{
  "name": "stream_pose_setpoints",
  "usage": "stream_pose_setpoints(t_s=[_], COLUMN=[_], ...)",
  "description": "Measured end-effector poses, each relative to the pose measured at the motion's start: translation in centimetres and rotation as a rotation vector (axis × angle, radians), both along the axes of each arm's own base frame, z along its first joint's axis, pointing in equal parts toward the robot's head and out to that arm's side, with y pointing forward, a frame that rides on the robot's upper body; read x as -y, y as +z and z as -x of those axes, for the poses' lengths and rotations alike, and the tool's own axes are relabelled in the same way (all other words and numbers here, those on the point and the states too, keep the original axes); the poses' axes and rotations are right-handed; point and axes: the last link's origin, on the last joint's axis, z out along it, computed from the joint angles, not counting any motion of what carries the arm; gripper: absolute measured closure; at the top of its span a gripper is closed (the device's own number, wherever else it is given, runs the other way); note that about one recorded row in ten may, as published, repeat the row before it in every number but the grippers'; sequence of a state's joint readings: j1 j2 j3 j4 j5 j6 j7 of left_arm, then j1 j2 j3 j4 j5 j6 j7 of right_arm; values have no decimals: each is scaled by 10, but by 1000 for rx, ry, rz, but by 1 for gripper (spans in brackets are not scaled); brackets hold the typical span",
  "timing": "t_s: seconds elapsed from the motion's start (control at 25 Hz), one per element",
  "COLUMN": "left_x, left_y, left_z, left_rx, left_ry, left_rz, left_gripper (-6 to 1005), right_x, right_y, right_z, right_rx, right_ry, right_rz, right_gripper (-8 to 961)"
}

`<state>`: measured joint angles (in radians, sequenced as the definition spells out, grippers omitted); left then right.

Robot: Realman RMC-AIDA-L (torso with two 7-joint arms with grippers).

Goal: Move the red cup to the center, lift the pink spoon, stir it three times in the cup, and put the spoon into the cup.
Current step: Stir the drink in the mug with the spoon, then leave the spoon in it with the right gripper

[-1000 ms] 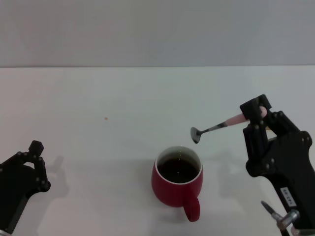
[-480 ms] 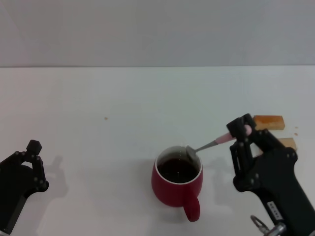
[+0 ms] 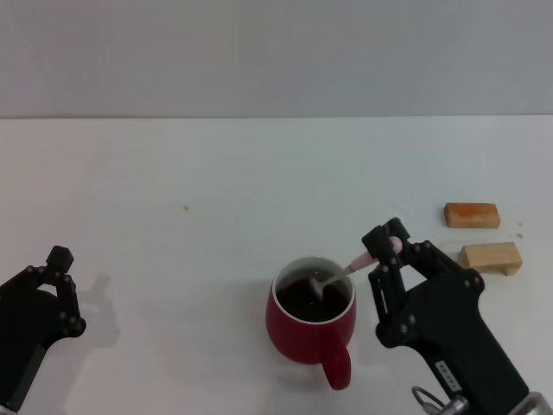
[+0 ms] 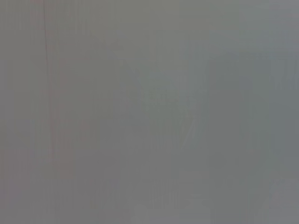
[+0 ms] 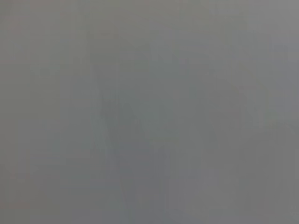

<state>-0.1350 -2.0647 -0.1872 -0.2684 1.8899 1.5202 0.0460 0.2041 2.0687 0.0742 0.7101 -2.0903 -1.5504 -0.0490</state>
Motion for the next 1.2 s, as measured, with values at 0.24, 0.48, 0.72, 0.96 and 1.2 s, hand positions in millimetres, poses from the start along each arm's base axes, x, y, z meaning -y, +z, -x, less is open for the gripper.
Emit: stream_pose_setpoints(t_s=[0.24, 0.48, 0.72, 0.96, 1.2], left_x=[0, 0, 0, 0, 0], left_y=[0, 0, 1, 1, 1], left_z=[0, 1, 1, 1, 1], left_rx=[-2, -4, -3, -4, -4], left_ry=[0, 0, 1, 1, 1], left_rz=[0, 0, 0, 0, 0], left_gripper=[997, 997, 997, 997, 997], right_x=[-1, -1, -2, -8, -16], right_y=[-6, -14, -18, -24, -28], right_z=[0, -2, -3, -1, 3], right_rx=[21, 48, 67, 95, 116], right_ry=[-6, -20, -24, -23, -4], right_rz=[31, 67, 87, 116, 134], right_gripper=[930, 932, 931, 931, 931])
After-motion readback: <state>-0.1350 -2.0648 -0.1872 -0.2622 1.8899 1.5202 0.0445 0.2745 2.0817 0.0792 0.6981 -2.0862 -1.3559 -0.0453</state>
